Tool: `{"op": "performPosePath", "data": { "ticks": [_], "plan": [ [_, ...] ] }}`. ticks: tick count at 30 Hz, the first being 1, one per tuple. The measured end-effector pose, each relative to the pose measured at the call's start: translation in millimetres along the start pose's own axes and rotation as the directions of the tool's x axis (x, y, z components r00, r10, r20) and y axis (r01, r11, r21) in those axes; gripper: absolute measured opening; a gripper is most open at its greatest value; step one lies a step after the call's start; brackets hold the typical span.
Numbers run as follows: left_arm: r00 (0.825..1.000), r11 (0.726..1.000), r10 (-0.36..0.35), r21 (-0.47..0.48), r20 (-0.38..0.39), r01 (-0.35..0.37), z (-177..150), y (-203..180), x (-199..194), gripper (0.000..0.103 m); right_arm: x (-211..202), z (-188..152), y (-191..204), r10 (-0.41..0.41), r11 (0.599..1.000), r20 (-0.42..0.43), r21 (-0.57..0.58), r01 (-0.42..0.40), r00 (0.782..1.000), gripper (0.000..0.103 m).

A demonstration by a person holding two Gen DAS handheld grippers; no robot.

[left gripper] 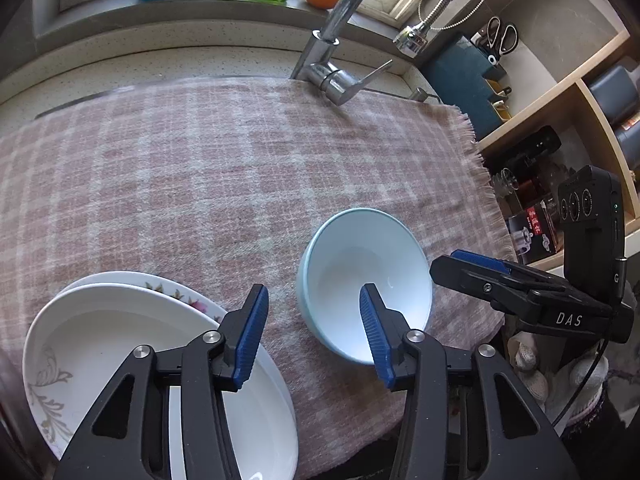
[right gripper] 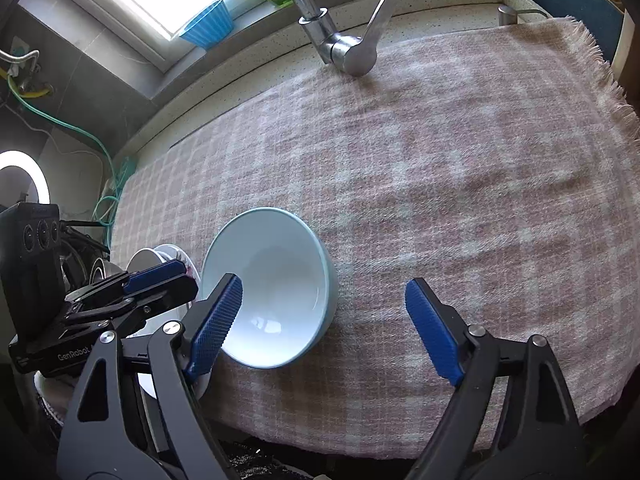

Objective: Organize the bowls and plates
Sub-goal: 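Move both grippers to the light blue bowl, then close both grippers on the rim of the light blue bowl, then lift the light blue bowl and carry it over the large steel bowl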

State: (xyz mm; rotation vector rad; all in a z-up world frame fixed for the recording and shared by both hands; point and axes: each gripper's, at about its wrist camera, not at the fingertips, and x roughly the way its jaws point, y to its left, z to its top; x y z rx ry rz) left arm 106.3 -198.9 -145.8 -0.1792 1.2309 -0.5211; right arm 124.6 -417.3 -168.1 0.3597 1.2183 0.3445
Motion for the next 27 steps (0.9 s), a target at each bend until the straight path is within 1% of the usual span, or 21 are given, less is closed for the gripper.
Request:
{"op": "performPosePath", "data": {
  "ticks": [2,4,5,8,10,11,14,15,16,18,22,27],
  "plan": [
    [1.0,1.0,0.004,0.001,-0.009,-0.004,0,-1,4,0.035,5,-1,1,0.008,1.0,-0.012,-0.006,-0.008,1.0,0.084],
    [1.0,1.0,0.001,-0.007,-0.018,-0.001,0,0,8,0.034,11,-2,2,0.014,1.0,-0.036,-0.015,-0.015,0.999,0.068],
    [1.0,1.0,0.0,-0.011,-0.024,0.0,0,1,9,0.033,13,-2,2,0.015,1.0,-0.043,-0.017,-0.016,0.999,0.066],
    [0.999,1.0,0.001,-0.017,-0.034,-0.001,0,1,12,0.026,20,-3,1,0.022,1.0,-0.06,-0.011,-0.022,0.998,0.06],
    [0.999,1.0,0.001,-0.014,-0.038,-0.002,0,1,13,0.025,24,-3,0,0.03,1.0,-0.072,-0.007,-0.03,0.997,0.05],
    [0.999,1.0,0.003,-0.012,-0.039,-0.004,1,1,14,0.023,25,-3,0,0.03,1.0,-0.075,-0.003,-0.03,0.997,0.048],
    [0.999,1.0,0.006,-0.011,-0.044,-0.007,1,2,16,0.018,29,-3,-2,0.036,0.999,-0.085,0.011,-0.036,0.996,0.037],
    [0.999,1.0,0.005,-0.013,-0.047,-0.006,1,3,18,0.017,30,-3,-2,0.039,0.999,-0.089,0.014,-0.038,0.995,0.03],
    [0.999,1.0,0.004,-0.014,-0.05,-0.004,2,3,19,0.016,31,-3,-2,0.037,0.999,-0.091,0.015,-0.036,0.995,0.026],
    [0.999,1.0,0.003,-0.015,-0.055,-0.004,2,4,21,0.014,31,-3,-2,0.027,1.0,-0.087,0.014,-0.025,0.996,0.023],
    [0.999,1.0,0.005,-0.014,-0.051,-0.006,2,4,21,0.014,30,-3,-2,0.015,1.0,-0.084,0.02,-0.013,0.996,0.018],
    [0.999,1.0,-0.002,-0.019,-0.041,0.001,2,2,17,0.014,24,-2,0,0.011,1.0,-0.071,0.016,-0.01,0.997,0.018]
  ]
}}
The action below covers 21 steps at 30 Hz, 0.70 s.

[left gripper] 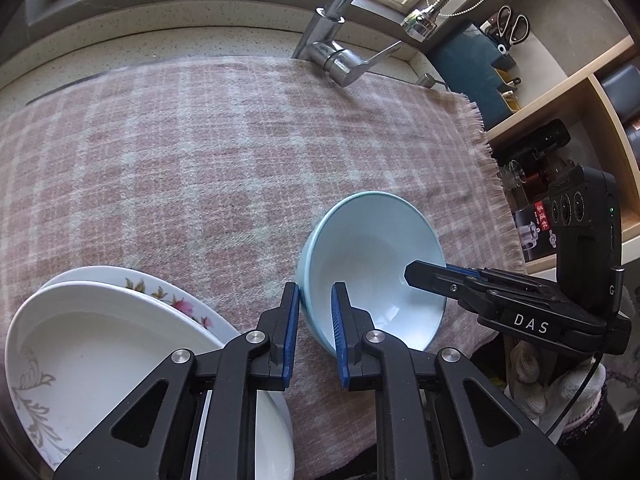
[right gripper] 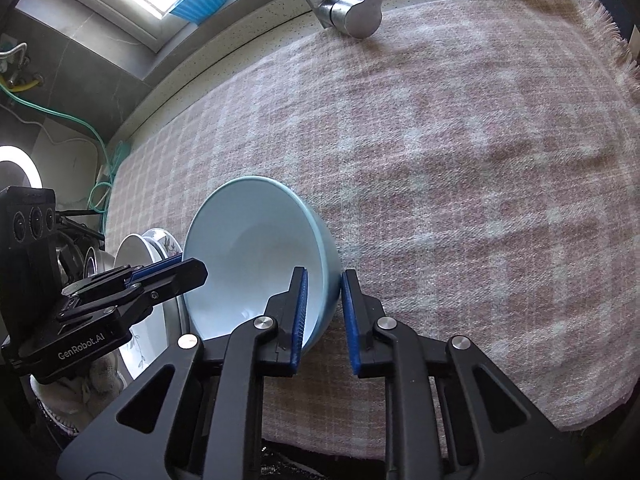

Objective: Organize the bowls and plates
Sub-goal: 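Lift the light blue bowl and carry it over the large steel bowl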

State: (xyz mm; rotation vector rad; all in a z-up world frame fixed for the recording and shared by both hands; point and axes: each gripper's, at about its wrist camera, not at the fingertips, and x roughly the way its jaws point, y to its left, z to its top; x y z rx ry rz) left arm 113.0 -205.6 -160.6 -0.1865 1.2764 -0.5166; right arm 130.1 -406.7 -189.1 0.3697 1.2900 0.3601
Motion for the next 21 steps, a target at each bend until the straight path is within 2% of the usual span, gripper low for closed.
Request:
{"op": "performPosePath", "data": {
  "ticks": [10,21],
  "plan": [
    [0.998,1.0,-0.01,-0.018,0.056,0.011,-1,3,-29,0.014,-21,7,27,0.016,0.999,0.029,-0.051,-0.014,0.999,0.018],
    [0.989,0.998,0.006,-0.065,0.15,0.003,-13,29,-85,0.014,-30,10,93,0.06,0.986,0.043,-0.159,-0.053,0.997,0.018]
  ]
}}
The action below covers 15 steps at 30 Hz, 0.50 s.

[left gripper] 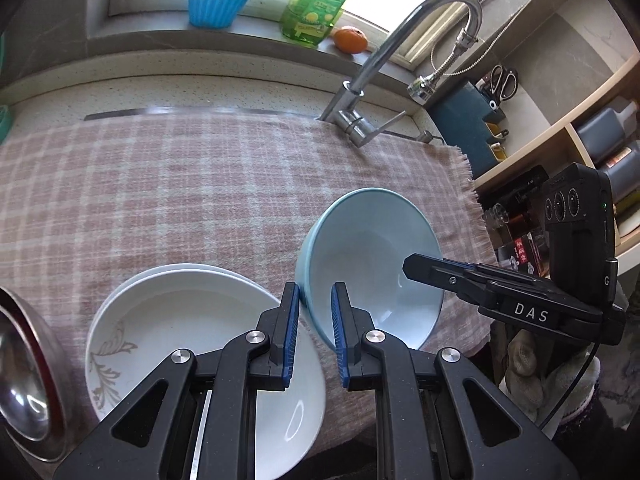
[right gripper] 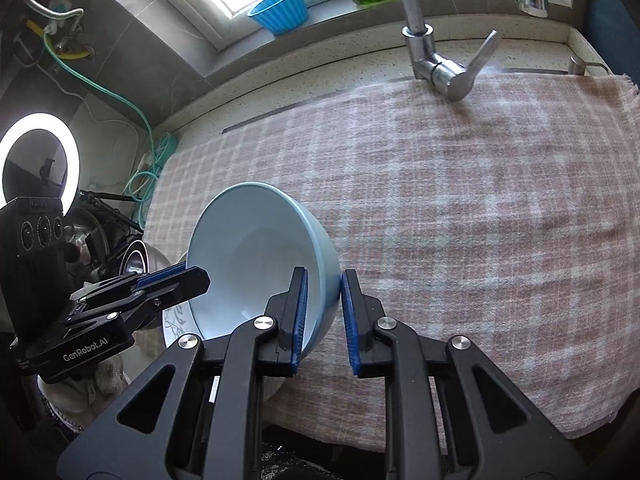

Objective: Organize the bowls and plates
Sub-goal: 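Lift the light blue bowl and carry it over the large steel bowl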

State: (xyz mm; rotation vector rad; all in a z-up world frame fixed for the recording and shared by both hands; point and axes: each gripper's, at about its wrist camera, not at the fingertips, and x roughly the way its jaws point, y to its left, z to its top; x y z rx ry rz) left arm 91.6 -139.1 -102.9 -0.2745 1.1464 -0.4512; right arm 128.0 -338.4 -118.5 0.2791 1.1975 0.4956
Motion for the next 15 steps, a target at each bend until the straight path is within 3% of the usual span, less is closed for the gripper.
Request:
{"op": "performPosePath", "data": {
  "ticks": [15],
  "plan": [
    [0.99,0.988,0.067,-0.145,0.125,-0.048,-23,71,-79,0.014,27,12,112,0.085,0.982,-0.049,-0.166,-0.092,0.995,0.018]
  ]
}}
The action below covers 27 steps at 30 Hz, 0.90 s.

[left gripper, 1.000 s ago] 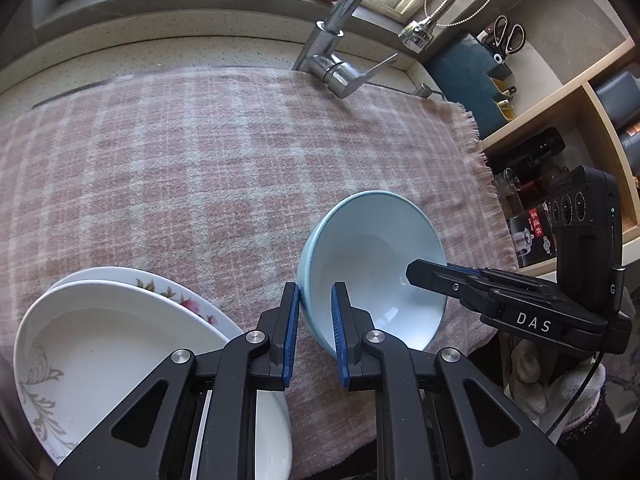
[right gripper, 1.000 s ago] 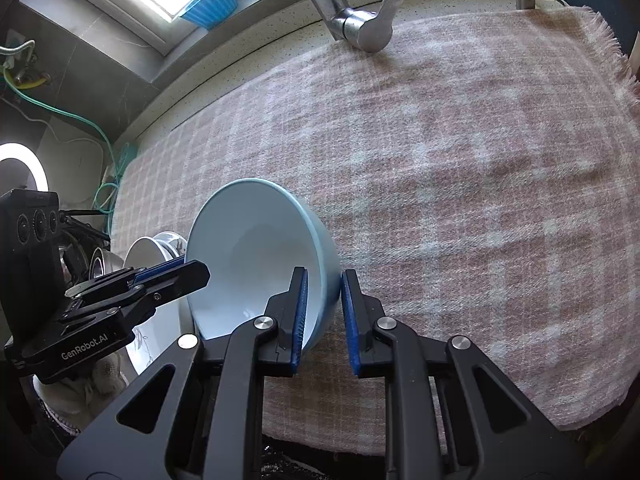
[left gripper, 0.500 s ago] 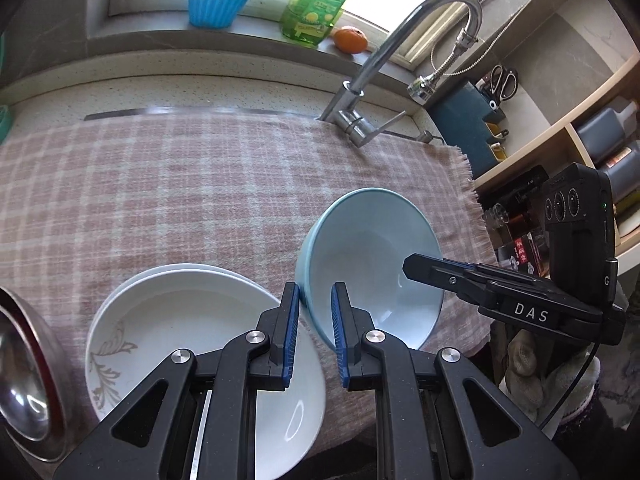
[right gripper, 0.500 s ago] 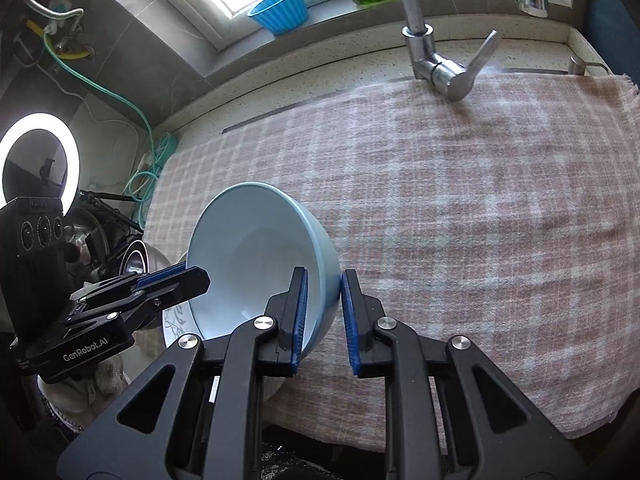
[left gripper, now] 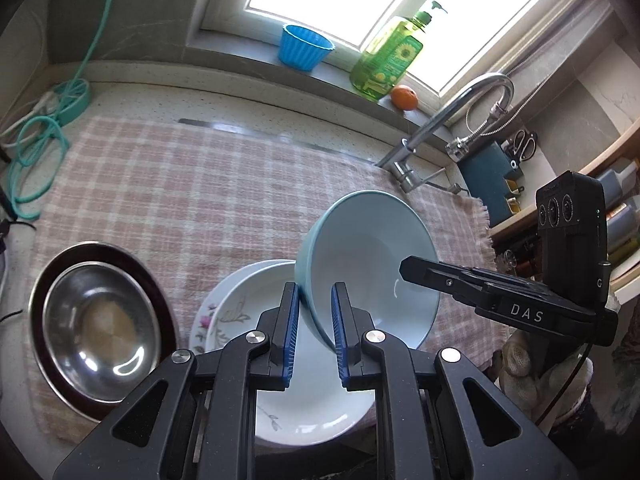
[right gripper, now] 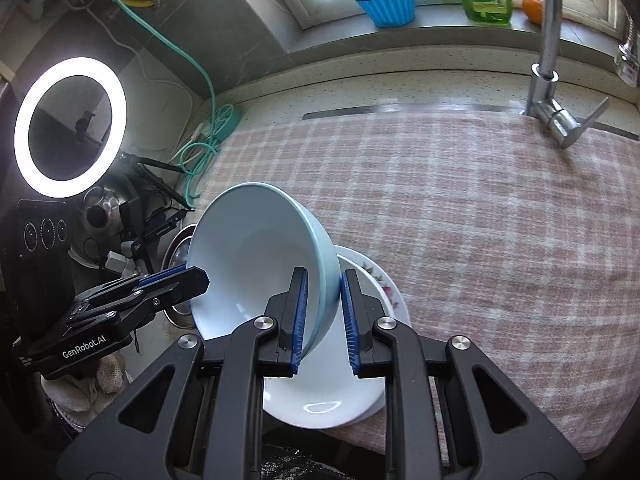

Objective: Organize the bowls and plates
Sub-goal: 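Lift the light blue bowl and carry it over the large steel bowl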

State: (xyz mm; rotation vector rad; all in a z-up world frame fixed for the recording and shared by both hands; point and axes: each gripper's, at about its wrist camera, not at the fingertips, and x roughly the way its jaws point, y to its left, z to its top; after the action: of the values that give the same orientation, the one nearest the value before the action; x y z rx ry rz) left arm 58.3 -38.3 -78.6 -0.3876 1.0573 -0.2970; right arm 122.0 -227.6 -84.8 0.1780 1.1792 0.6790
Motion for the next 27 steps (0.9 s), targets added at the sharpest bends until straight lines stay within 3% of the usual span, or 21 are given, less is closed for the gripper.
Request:
{"op": "performPosePath", "data": {
  "ticks": [15,27],
  "plan": [
    [0.993,0.981,0.093,-0.176,0.066,-0.08,-17,89,-57,0.014,69,19,100,0.072,0.985,-0.1,-0.151,-0.086,0.992,0.018],
    [0.99,0.956,0.136,-0.269,0.049,-0.118,-34,133,-71,0.014,122,14,128,0.087,0.977,-0.21,-0.176,-0.125,0.974,0.018]
  ]
}}
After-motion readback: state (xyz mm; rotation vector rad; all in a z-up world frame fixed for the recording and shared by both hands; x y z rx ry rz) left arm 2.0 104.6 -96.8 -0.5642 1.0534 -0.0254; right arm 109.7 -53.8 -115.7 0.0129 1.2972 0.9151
